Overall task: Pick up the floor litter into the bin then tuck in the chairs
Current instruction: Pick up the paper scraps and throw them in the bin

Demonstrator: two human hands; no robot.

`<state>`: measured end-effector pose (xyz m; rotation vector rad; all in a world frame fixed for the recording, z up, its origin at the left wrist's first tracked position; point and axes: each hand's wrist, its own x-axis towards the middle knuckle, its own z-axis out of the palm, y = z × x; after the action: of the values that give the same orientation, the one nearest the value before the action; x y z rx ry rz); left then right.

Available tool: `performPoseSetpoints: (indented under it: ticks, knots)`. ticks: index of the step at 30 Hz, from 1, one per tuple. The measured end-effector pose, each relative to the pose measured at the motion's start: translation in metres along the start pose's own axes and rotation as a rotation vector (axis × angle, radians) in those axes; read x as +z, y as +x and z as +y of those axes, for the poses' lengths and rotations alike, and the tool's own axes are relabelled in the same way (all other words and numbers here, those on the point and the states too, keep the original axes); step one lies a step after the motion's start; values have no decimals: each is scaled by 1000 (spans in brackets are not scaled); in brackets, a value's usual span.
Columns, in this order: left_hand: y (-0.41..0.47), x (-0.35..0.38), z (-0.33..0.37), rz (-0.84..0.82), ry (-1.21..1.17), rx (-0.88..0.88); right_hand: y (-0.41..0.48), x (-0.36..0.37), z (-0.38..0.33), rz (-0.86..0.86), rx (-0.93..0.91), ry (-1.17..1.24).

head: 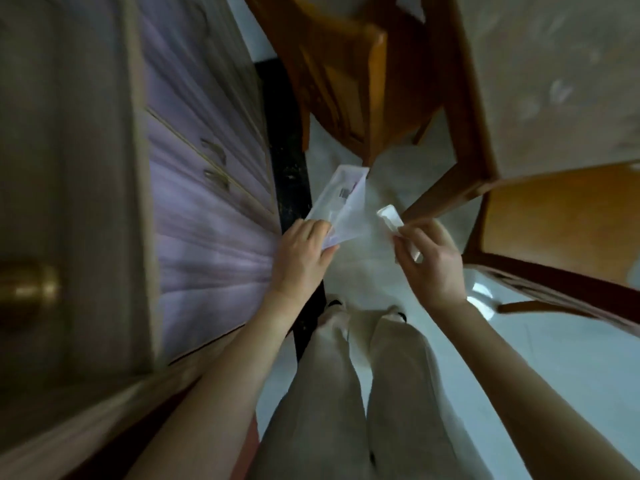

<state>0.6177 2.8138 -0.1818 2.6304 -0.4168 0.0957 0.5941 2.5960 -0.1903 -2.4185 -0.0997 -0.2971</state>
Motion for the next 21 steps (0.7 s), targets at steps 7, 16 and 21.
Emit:
performPoseSetpoints:
  ticks: [7, 16, 21]
  knots:
    - [-23, -127, 34, 138, 117, 36, 17, -94, -86, 38, -137, 22]
    - [-73, -138, 75, 265, 215, -136, 40, -115, -90, -99, -402, 82]
    - [-112, -132, 125, 367, 237, -371, 38, -122, -85, -273, -561, 132]
